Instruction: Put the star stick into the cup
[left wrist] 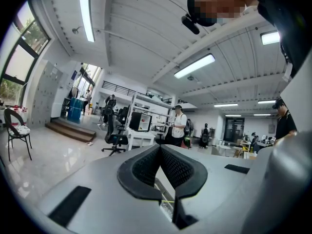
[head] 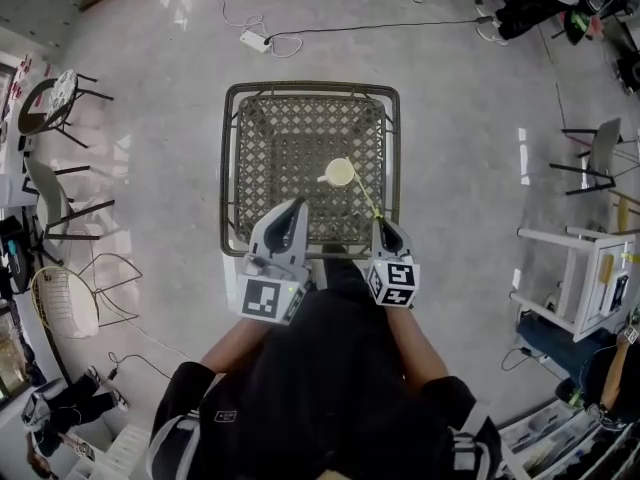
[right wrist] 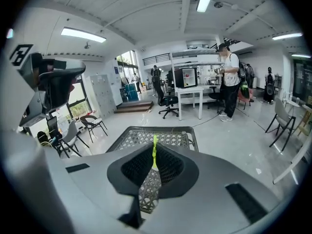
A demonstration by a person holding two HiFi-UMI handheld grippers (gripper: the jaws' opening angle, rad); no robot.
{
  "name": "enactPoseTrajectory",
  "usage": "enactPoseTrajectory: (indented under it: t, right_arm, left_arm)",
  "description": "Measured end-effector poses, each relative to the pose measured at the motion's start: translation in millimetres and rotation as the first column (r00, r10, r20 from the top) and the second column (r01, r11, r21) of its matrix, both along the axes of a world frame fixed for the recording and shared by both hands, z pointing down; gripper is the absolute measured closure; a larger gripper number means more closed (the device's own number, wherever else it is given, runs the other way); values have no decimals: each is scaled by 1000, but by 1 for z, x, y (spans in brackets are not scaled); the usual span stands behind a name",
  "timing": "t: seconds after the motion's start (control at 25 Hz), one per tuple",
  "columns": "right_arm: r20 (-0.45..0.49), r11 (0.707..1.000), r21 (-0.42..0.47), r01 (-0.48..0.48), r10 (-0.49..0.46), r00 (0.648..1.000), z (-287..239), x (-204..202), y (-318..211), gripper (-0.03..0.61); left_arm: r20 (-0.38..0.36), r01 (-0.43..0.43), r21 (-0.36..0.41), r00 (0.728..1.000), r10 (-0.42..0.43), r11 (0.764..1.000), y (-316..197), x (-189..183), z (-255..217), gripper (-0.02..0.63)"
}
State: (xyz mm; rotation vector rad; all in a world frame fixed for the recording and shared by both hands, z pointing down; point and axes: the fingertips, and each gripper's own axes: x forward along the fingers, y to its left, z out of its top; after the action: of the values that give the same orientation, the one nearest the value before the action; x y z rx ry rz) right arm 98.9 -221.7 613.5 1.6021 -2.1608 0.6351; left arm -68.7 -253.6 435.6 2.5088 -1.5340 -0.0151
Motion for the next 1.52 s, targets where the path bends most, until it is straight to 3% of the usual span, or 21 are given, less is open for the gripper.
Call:
enactPoseTrajectory:
  t: [0.44,1.52]
  right_arm:
    - [-21,987,-153,51,-55,998,52,-4,-3,558]
    - [-82,957,-280,80,-107,991,115,-4,-43,558]
  left_arm:
    - [-1,8,-22,1000,-8,1000,-8,0,8,598]
    - [9,22,-62,1000,-22,998,-22,10,17,598]
